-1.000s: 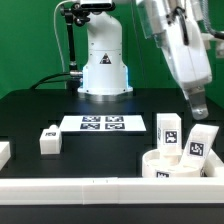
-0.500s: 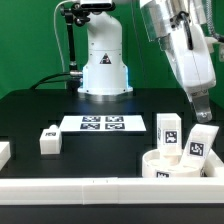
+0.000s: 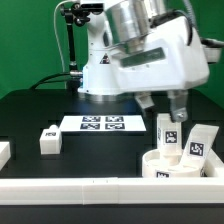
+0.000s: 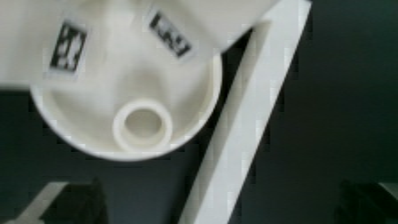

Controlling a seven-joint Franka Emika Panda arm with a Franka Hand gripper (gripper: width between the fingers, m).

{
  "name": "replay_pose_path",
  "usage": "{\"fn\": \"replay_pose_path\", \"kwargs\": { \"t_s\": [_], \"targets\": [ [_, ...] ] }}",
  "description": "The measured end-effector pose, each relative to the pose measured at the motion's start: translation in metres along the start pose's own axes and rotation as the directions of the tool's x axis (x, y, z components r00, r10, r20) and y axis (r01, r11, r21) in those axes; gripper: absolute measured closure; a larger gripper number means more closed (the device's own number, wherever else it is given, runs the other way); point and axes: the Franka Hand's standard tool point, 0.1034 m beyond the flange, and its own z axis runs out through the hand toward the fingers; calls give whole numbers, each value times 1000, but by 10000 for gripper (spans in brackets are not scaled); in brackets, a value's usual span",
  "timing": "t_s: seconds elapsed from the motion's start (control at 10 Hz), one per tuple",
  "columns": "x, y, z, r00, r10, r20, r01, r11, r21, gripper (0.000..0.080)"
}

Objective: Assemble stool

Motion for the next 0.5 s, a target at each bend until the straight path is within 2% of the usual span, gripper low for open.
{"fn": "replay_pose_path", "kwargs": {
  "t_s": [0.3, 0.5],
  "targets": [
    [-2, 0, 1, 999, -37, 0, 37, 999, -1, 150],
    [-1, 0, 2, 983, -182, 1, 182, 983, -2, 150]
  ]
}}
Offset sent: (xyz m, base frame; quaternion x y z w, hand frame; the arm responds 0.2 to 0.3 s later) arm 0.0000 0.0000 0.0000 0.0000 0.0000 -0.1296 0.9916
